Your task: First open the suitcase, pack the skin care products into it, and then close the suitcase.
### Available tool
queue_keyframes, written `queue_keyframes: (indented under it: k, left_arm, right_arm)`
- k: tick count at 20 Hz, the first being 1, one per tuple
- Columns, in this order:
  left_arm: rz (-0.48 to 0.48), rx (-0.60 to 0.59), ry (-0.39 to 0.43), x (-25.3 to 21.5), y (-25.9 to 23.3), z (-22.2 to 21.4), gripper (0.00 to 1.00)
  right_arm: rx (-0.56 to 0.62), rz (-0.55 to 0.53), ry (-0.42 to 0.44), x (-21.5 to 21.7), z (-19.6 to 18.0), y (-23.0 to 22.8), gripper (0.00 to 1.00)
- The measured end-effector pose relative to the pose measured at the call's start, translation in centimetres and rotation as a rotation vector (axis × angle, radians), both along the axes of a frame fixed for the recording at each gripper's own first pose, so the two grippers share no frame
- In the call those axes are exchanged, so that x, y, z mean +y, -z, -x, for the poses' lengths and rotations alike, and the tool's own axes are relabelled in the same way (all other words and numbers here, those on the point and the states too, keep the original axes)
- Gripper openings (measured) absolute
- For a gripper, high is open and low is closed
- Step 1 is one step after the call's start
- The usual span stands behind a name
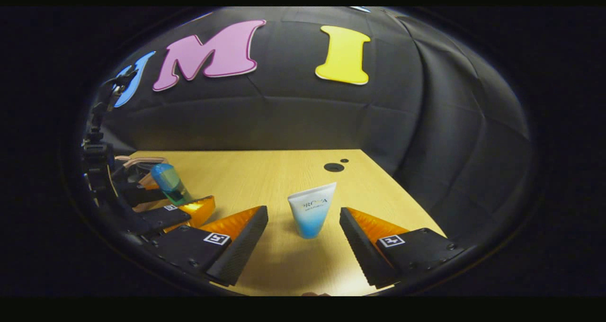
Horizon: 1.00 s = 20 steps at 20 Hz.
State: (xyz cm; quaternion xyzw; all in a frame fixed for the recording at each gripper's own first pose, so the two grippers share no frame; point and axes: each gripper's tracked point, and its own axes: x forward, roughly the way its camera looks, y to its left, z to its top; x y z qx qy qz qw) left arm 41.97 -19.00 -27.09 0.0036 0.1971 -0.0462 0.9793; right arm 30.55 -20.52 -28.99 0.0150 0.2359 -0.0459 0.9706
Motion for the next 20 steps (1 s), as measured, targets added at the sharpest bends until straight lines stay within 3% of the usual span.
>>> queue_keyframes:
  k: [3,4,9,11,14,16,17,20]
  left_arm:
    - [0.024,0.018,-0.022,-0.5,1.0,-0.3,0.93]
    - [0.01,0.037,-0.029,-0.2,1.5,-0.7,0.76]
    - [0.013,0.051,-0.053,0.3,1.6,-0.8,0.48]
    - [0.007,0.049,-0.061,0.5,1.6,-0.8,0.51]
    - [-0.003,0.048,-0.063,0.5,1.7,-0.9,0.47]
    - [0.003,0.046,-0.06,0.5,1.6,-0.9,0.47]
    - [0.005,0.045,-0.059,0.5,1.6,-0.9,0.43]
    - [0.002,0.044,-0.059,0.5,1.6,-0.9,0.47]
  right_arm:
    - [0.011,-0.023,0.036,-0.2,-1.2,1.1,0.98]
    - [0.009,-0.026,0.043,-0.3,-1.5,1.3,0.95]
    - [0.018,-0.003,0.027,0.0,-2.7,2.6,0.97]
    - [0.016,0.017,0.027,0.0,-3.4,2.9,0.97]
    - [-0.003,0.067,0.042,-0.4,-4.8,3.0,0.97]
    - [0.05,0.057,0.053,-0.3,-5.3,4.8,0.96]
    - [0.08,0.053,0.058,-0.4,-5.3,5.7,0.87]
    - [0.116,-0.013,0.084,-0.5,-5.3,6.8,0.45]
